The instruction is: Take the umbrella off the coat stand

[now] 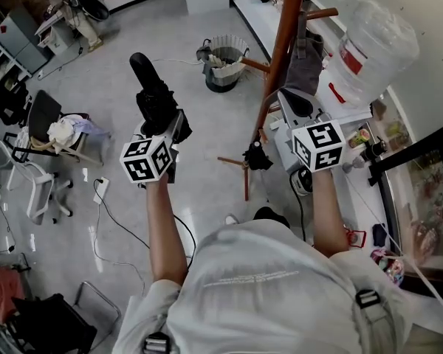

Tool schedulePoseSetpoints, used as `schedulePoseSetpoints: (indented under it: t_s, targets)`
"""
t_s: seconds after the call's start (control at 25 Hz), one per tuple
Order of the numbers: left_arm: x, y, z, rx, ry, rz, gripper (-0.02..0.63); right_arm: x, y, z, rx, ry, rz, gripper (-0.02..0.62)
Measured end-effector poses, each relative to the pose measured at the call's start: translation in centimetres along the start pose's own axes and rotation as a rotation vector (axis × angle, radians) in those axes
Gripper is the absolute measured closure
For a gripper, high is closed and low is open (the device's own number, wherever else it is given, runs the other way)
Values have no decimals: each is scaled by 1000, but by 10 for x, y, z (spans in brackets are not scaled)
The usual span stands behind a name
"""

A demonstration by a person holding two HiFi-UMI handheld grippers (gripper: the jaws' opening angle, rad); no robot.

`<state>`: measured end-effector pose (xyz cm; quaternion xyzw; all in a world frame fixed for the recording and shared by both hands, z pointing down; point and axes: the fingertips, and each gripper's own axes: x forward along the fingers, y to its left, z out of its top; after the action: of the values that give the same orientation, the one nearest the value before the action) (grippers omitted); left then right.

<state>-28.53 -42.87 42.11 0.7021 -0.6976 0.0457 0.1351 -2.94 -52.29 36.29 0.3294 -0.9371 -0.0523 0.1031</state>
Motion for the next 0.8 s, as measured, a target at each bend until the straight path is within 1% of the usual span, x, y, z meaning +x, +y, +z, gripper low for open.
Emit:
schedulePoseSetpoints:
  t_s: [0.16,0.36,0.44,0.56,0.8]
  targets:
    - [-17,-5,2,30,5,-1,325,5,9,4,-27,-8,22,572]
    - [-30,-11,7,38,-16,6,325,7,19,4,-53,-6,44,572]
    - [-34,-13,10,49,-25,15,325,8,21,4,-61,-7,46,572]
    - [-36,-16,8,67,-18,25,325,7,21,2,-79,1,42,572]
    - [-39,-22,-1,49,-6,27,325,1,21,-6,-94,20,43,572]
